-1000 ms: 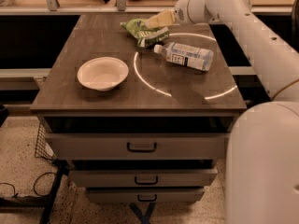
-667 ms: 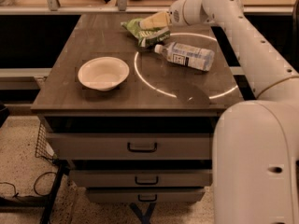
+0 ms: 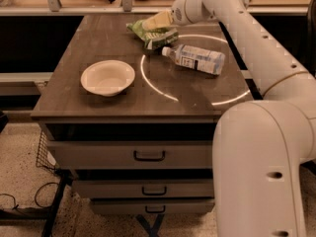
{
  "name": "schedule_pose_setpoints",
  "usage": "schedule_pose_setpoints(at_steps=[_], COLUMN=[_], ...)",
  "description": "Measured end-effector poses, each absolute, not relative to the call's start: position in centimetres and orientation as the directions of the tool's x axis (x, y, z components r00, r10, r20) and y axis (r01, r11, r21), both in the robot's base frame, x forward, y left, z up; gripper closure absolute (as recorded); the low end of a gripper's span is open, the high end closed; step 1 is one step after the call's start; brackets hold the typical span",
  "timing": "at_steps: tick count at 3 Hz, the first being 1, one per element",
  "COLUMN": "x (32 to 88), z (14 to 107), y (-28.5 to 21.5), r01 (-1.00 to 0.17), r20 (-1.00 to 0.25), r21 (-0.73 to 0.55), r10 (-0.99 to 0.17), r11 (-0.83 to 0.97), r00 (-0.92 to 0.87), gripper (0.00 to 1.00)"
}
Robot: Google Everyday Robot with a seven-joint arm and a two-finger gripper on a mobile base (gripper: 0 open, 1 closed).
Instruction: Place green jalapeno chip bag into paper bowl
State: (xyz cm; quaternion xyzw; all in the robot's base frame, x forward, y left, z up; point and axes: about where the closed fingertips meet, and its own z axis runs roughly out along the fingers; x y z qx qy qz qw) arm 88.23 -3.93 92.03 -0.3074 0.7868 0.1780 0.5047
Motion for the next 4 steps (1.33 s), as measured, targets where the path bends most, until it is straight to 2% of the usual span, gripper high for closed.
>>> schedule_pose_setpoints(at_steps=[1, 3, 4], x=[87.2, 86.3, 86.9], z=[90.5, 86.5, 84.7], y=[-2.8, -1.2, 0.2], r01=[-0.636, -0.627, -0.659], r20=[-0.875, -0.833, -0.820], r21=[-0.082, -0.051, 0.015], r10=[-0.361, -0.379, -0.367], r11=[0.767, 0.777, 0.752], r00=[-0.323, -0.402, -0.438], gripper=[0.00, 0.00, 0.23])
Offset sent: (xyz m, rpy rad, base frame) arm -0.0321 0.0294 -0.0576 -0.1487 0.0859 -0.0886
